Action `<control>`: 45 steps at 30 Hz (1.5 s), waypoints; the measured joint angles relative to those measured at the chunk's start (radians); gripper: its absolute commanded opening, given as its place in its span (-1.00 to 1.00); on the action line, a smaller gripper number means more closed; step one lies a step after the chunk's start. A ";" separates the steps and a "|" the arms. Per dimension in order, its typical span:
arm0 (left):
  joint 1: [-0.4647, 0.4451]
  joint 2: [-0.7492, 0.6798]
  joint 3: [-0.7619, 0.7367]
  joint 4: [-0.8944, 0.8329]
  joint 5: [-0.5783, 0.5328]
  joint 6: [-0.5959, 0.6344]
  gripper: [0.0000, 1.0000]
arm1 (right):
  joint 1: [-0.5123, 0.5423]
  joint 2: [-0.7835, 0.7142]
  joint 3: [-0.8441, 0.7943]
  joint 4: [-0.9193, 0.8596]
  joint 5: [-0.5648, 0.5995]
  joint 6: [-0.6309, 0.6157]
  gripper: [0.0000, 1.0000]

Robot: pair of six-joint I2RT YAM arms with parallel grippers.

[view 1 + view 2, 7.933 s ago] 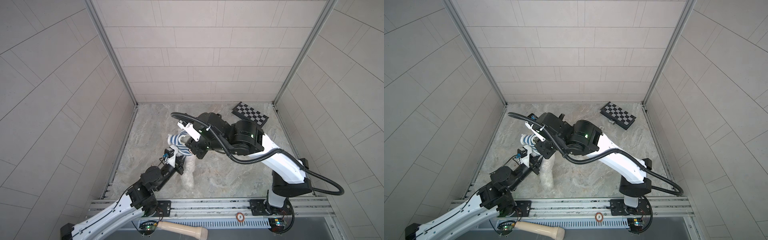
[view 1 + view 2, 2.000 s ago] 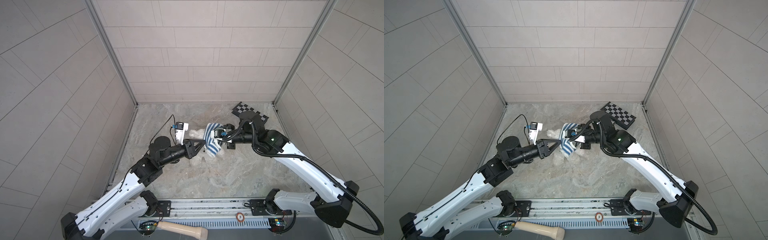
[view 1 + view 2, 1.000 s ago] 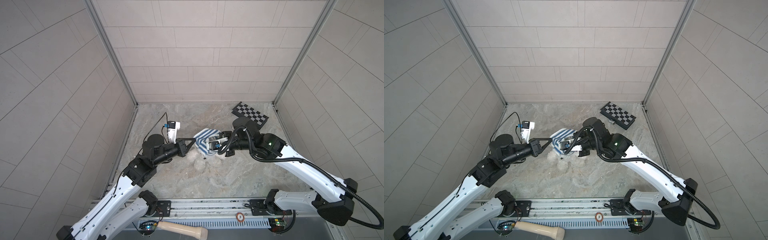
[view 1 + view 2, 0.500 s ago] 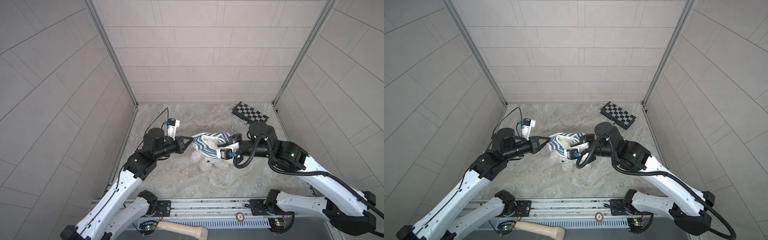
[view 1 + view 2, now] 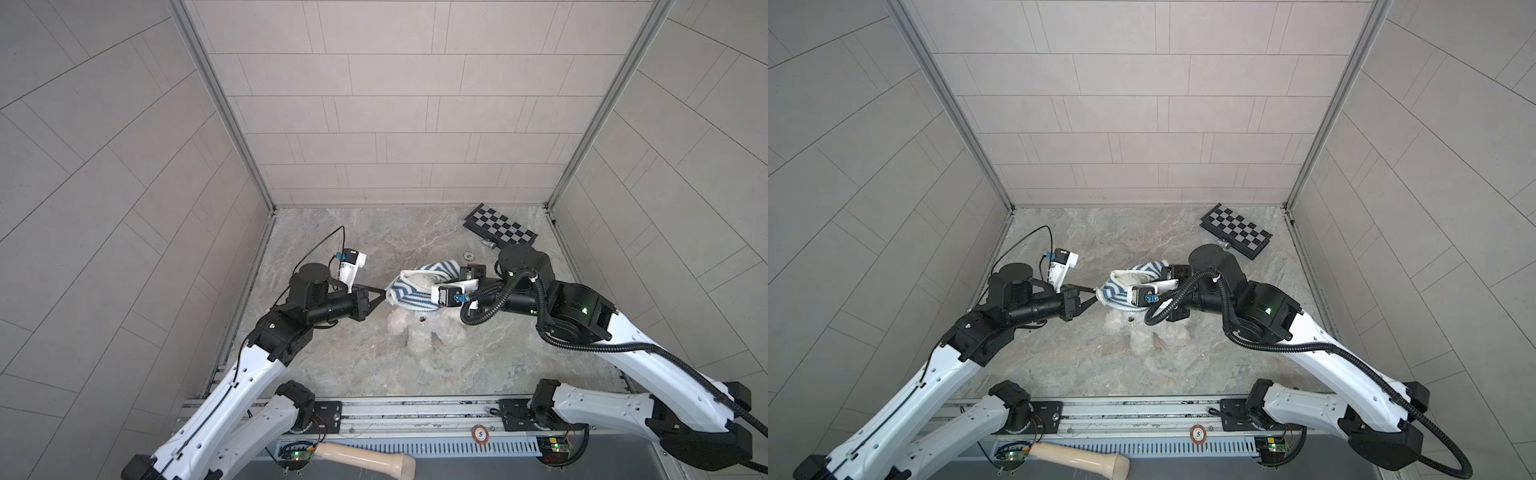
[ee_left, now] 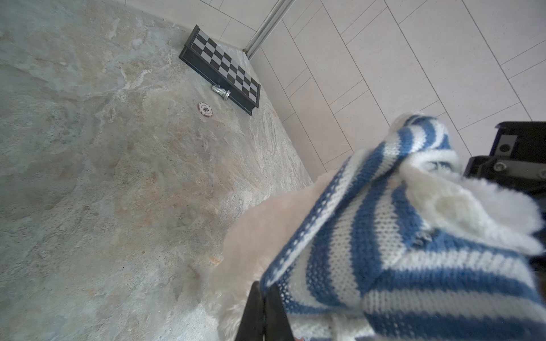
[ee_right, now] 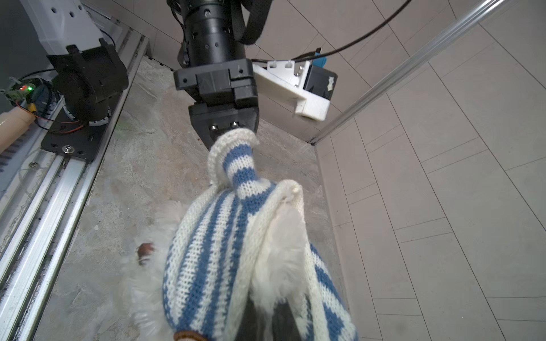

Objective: Dress the teddy bear

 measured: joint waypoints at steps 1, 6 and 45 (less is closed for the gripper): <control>0.000 -0.007 0.000 -0.011 -0.002 0.013 -1.00 | 0.000 0.000 0.000 0.002 0.011 0.008 -1.00; 0.001 -0.029 -0.013 -0.035 -0.011 0.053 -1.00 | 0.005 -0.003 0.000 0.023 0.034 0.041 -1.00; -0.142 0.205 0.011 0.109 -0.118 0.164 -1.00 | 0.011 -0.014 0.008 0.093 0.003 0.242 -1.00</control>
